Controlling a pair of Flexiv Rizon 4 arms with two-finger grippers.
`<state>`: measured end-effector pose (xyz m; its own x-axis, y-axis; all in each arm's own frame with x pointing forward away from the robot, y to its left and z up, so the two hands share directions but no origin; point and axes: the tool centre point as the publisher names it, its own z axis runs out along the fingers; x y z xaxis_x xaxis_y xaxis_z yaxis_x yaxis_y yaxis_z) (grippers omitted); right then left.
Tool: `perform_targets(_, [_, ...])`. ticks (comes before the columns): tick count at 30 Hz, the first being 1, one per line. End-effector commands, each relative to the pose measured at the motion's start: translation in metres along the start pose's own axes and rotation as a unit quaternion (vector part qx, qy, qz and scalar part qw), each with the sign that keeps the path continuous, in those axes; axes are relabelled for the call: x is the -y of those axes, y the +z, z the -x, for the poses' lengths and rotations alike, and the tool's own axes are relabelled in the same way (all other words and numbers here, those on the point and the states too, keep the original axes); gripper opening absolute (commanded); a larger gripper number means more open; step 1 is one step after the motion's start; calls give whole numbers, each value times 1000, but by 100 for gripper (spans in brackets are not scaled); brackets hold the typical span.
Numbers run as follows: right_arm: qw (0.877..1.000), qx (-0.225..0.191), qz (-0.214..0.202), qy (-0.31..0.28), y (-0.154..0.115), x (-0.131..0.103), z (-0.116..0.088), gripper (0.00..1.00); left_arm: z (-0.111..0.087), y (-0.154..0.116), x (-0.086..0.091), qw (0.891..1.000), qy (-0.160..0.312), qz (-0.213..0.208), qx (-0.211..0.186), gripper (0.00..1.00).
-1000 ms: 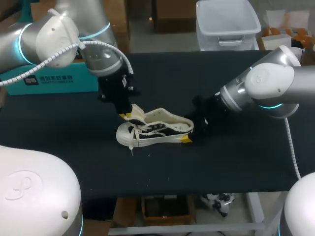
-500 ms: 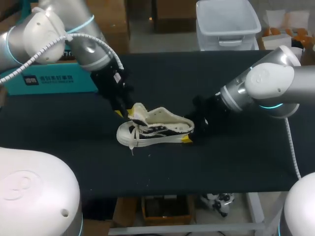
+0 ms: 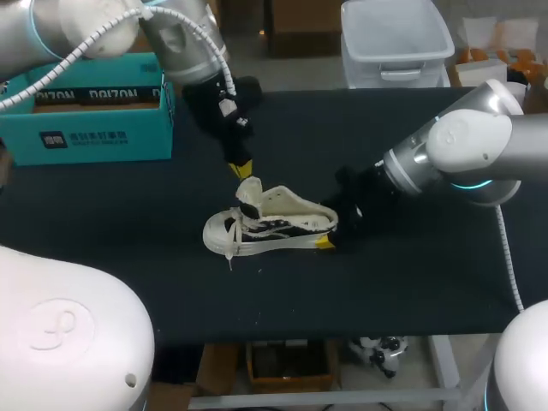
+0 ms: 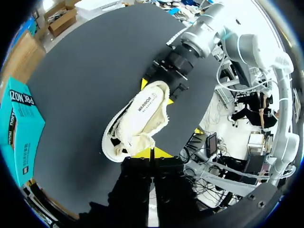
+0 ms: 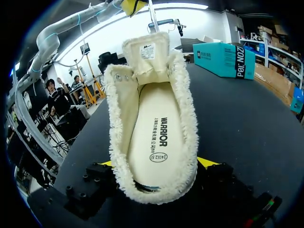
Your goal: Open the shoe tongue, take the insole out of the shoe, put the insole back into the shoe, and pack the shoe into the shoebox
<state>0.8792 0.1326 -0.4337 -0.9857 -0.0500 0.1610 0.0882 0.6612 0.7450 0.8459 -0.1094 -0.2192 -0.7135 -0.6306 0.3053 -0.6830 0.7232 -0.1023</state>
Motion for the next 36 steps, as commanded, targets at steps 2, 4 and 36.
perform_targets(2, [1000, -1, 2, 0, 8, 9, -2, 0, -19, 8, 20, 933, 325, 97, 119, 0])
perform_targets(4, [1000, -1, 2, 0, 8, 9, -2, 0, -22, 13, 22, 907, 376, 126, 144, 0])
perform_targets(36, [1000, -1, 2, 0, 8, 9, -2, 0, 8, 85, 41, 880, 454, 74, 118, 0])
